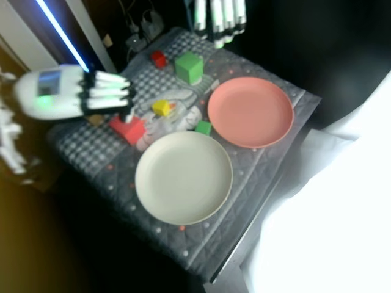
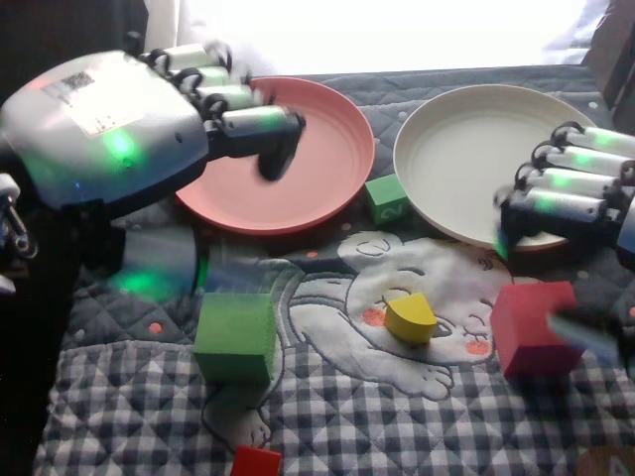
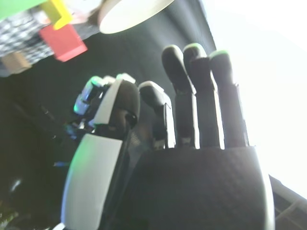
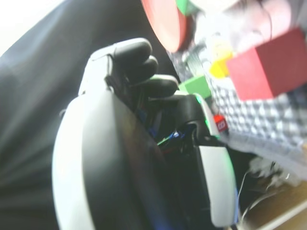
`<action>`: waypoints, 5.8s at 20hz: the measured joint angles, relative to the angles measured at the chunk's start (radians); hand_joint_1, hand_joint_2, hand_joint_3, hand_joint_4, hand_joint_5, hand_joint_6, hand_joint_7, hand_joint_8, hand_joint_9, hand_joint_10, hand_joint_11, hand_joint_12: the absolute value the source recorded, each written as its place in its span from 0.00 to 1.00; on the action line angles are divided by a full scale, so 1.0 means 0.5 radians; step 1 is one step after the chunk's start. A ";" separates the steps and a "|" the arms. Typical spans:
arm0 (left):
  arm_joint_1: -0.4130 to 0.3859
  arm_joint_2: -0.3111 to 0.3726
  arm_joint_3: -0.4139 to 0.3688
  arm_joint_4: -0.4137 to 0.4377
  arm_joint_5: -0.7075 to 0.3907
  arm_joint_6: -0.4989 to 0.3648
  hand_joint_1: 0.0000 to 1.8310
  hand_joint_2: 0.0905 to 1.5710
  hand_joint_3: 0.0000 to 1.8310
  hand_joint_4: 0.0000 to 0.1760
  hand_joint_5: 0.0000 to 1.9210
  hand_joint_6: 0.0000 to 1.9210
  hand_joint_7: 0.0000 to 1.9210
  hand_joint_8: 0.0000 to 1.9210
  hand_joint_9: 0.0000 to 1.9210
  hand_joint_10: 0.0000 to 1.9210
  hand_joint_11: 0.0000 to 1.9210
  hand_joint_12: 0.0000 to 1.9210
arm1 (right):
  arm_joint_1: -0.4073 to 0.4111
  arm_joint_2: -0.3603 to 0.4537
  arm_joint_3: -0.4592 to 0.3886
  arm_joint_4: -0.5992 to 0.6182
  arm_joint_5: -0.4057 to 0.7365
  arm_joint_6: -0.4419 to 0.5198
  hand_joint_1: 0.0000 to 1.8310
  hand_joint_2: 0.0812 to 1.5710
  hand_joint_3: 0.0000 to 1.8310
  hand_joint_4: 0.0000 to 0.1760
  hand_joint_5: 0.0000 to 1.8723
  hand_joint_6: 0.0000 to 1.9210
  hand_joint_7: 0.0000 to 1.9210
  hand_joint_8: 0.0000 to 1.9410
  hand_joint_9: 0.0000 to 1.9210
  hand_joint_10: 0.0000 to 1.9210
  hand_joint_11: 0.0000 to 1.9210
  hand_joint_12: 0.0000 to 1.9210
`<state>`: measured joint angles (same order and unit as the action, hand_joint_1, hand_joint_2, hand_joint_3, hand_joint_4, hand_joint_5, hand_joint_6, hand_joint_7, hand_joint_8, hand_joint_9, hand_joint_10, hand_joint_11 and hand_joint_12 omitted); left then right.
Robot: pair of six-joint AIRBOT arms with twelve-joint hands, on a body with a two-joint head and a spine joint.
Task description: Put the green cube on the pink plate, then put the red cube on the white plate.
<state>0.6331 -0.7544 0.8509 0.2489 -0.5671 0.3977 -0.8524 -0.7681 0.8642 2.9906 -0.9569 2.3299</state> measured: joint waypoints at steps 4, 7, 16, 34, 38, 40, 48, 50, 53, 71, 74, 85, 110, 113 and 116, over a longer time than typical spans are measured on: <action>0.065 0.006 -0.005 -0.024 -0.072 0.002 0.27 0.51 0.00 0.43 0.07 0.00 0.05 0.00 0.07 0.01 0.00 0.36 | -0.070 0.001 -0.058 -0.019 -0.087 0.002 0.42 0.46 0.35 0.00 0.00 0.38 0.08 0.23 0.01 0.47 0.00 0.79; 0.137 0.000 -0.008 -0.028 -0.080 0.003 0.26 0.53 0.00 0.59 0.06 0.00 0.08 0.01 0.10 0.01 0.00 0.38 | -0.077 0.003 -0.063 -0.020 -0.105 0.002 0.41 0.46 0.36 0.00 0.00 0.38 0.07 0.23 0.00 0.48 0.00 0.75; 0.343 -0.088 0.027 -0.050 -0.002 0.004 0.28 0.54 0.00 0.30 0.12 0.00 0.16 0.00 0.18 0.02 0.00 0.57 | -0.077 -0.002 -0.057 -0.017 -0.109 0.002 0.42 0.45 0.41 0.00 0.00 0.43 0.02 0.42 0.00 0.51 0.00 0.80; 0.420 -0.238 0.193 -0.011 0.160 -0.006 0.60 0.83 0.00 0.00 0.30 0.76 0.35 0.84 0.33 0.74 0.27 0.88 | -0.077 -0.018 -0.049 -0.014 -0.110 0.002 0.45 0.52 0.37 0.00 0.00 0.49 0.01 0.50 0.00 0.50 0.00 0.79; 0.423 -0.239 0.214 -0.101 0.064 -0.002 0.60 0.83 0.00 0.00 0.28 0.79 0.36 0.83 0.33 0.75 0.28 0.92 | -0.077 -0.022 -0.049 -0.014 -0.109 0.001 0.47 0.52 0.36 0.00 0.00 0.47 0.02 0.46 0.00 0.51 0.00 0.82; 0.423 -0.214 0.208 -0.130 -0.028 -0.002 0.61 0.83 0.00 0.00 0.29 0.76 0.36 0.85 0.32 0.79 0.25 0.96 | -0.077 -0.022 -0.049 -0.015 -0.109 0.002 0.47 0.52 0.36 0.00 0.00 0.47 0.03 0.46 0.00 0.52 0.00 0.83; 0.297 -0.119 0.193 -0.391 -0.388 -0.002 0.65 0.80 0.00 0.00 0.31 0.69 0.42 0.79 0.39 0.71 0.34 0.93 | -0.077 -0.047 -0.032 -0.014 -0.107 0.002 0.48 0.55 0.34 0.00 0.00 0.49 0.01 0.48 0.00 0.52 0.00 0.82; 0.191 -0.146 0.279 -0.450 -0.397 0.000 0.65 0.80 0.00 0.00 0.31 0.68 0.41 0.81 0.37 0.75 0.30 0.95 | -0.077 -0.050 -0.029 -0.013 -0.109 0.002 0.48 0.55 0.33 0.00 0.00 0.49 0.01 0.49 0.00 0.53 0.00 0.82; 0.029 -0.236 0.426 -0.496 -0.263 0.000 0.63 0.80 0.00 0.00 0.33 0.70 0.40 0.78 0.34 0.68 0.25 0.92 | -0.077 -0.065 -0.022 -0.011 -0.108 0.002 0.48 0.55 0.34 0.00 0.00 0.49 0.02 0.50 0.00 0.55 0.00 0.84; -0.338 -0.830 1.128 -0.507 0.835 -0.001 0.44 0.64 0.00 0.00 0.27 0.15 0.20 0.57 0.14 0.81 0.11 1.00 | -0.077 -0.101 0.006 -0.011 -0.108 0.002 0.48 0.52 0.36 0.00 0.00 0.52 0.03 0.49 0.00 0.57 0.00 0.87; -0.335 -0.847 1.153 -0.746 0.866 0.005 0.37 0.57 0.00 0.70 0.16 0.01 0.08 0.62 0.04 0.86 0.02 1.00 | -0.077 -0.102 0.007 -0.012 -0.108 0.002 0.50 0.51 0.38 0.00 0.00 0.52 0.02 0.51 0.00 0.59 0.00 0.92; -0.075 -0.562 0.752 -0.976 0.392 0.005 0.15 0.55 0.00 1.00 0.00 0.00 0.00 0.53 0.01 0.80 0.03 1.00 | -0.069 -0.087 0.031 -0.012 -0.105 0.001 0.52 0.25 0.49 0.00 0.00 0.34 0.01 0.24 0.00 0.26 0.00 0.70; 0.398 -0.281 0.340 -0.913 -0.399 0.005 0.20 0.69 0.00 0.57 0.00 0.00 0.09 0.43 0.03 0.67 0.00 0.86 | -0.045 -0.212 0.121 -0.004 0.178 0.008 0.74 0.77 0.00 0.00 0.33 0.67 0.41 0.67 0.43 0.80 0.42 0.94; 0.421 -0.281 0.340 -0.936 -0.417 0.006 0.20 0.69 0.00 0.62 0.01 0.00 0.09 0.43 0.03 0.66 0.00 0.85 | 0.005 -0.204 0.108 -0.004 0.209 -0.004 0.74 0.75 0.00 0.00 0.37 0.66 0.44 0.60 0.44 0.77 0.41 0.95; 0.442 -0.281 0.340 -0.970 -0.449 0.005 0.22 0.71 0.00 0.46 0.03 0.00 0.11 0.43 0.07 0.64 0.00 0.91 | 0.038 -0.137 0.052 -0.007 0.092 -0.061 0.74 0.75 0.00 0.00 0.39 0.63 0.45 0.64 0.41 0.80 0.40 0.99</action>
<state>0.8539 -0.8948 1.0210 -0.2363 -0.7914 0.4004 -0.8333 -0.8364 0.8902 2.9871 -0.9112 2.2993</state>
